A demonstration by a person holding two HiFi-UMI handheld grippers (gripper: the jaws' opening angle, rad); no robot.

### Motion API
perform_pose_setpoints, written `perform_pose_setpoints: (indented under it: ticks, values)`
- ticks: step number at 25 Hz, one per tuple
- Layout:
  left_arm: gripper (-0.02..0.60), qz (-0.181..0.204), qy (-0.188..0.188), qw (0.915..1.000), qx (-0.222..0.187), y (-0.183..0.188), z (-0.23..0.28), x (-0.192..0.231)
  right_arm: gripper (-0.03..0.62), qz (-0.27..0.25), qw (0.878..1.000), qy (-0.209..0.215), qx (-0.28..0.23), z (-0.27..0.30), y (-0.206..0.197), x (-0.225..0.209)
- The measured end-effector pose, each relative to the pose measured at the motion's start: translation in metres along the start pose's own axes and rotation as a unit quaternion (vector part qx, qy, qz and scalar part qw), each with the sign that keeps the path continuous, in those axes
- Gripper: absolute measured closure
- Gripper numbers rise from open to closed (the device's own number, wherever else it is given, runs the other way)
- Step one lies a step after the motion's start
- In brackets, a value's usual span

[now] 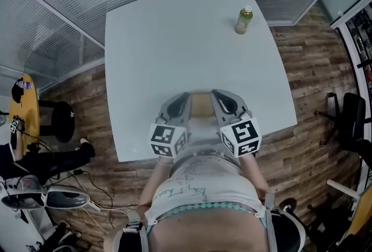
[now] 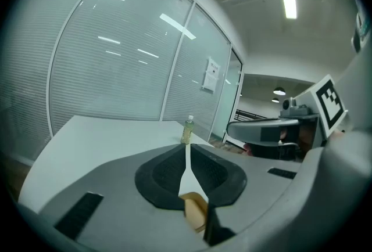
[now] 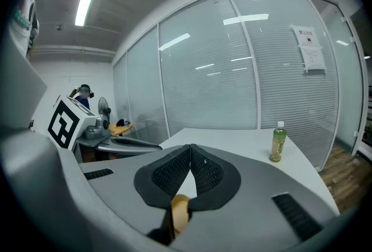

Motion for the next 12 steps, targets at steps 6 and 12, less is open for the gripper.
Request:
perform_pose_setpoints:
  ticks: [6,12]
  values:
    - [0.577,-0.018,0.001,0.9992,0.035,-0.029,0.003,0.017,0.594,0.0,1.0,-0.026,0.009,-0.005,-0.004,-0.006]
    - [0.577,-0.018,0.009,0.9972,0.072,-0.056,0.004,0.035,0.594,0.011,0.999,-0.045,0.017,-0.004,-0.011,-0.006]
Point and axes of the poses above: the fingertips, and each gripper's own axes: z forward along the fingers, x to its left, y out of its top, the point moved 5 cm from there along -z, backward along the fingers, and after that the axes turned 1 degree about -y, right-handed, at the moved point
